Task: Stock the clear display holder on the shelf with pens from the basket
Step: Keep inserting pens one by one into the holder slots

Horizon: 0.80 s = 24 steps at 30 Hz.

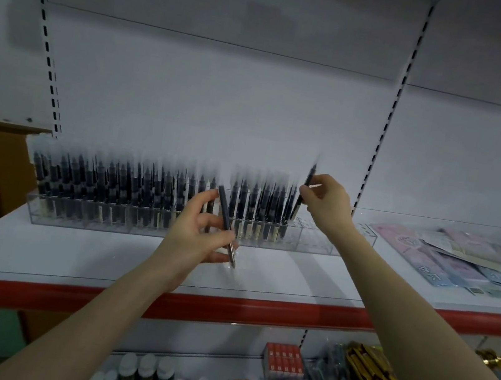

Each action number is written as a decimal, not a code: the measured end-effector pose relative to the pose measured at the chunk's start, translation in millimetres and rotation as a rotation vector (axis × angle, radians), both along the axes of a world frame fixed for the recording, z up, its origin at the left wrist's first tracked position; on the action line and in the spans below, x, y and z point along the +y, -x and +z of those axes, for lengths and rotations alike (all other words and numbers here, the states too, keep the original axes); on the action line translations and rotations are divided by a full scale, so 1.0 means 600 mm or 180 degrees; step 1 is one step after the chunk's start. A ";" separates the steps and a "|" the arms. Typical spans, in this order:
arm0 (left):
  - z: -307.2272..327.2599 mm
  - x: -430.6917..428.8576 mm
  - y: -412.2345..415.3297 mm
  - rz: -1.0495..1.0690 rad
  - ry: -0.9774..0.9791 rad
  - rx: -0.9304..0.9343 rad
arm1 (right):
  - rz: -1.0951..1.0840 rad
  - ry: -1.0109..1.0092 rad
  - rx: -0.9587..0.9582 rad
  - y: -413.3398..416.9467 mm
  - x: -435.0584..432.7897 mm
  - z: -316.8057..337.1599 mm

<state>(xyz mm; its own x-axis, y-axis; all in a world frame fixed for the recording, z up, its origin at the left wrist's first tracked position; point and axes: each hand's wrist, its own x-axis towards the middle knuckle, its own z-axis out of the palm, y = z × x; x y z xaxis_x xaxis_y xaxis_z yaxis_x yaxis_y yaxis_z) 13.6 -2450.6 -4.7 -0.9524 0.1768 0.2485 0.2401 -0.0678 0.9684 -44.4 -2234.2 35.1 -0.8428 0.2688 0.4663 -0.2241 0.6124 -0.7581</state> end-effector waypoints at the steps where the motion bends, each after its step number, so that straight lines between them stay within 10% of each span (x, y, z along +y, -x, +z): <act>1: -0.001 0.002 -0.001 -0.0018 0.0012 0.0016 | 0.0024 -0.0001 -0.0024 0.000 -0.001 0.001; 24: -0.003 -0.005 0.001 0.0426 -0.0413 -0.0094 | 0.0015 -0.0386 -0.0419 0.010 -0.006 -0.020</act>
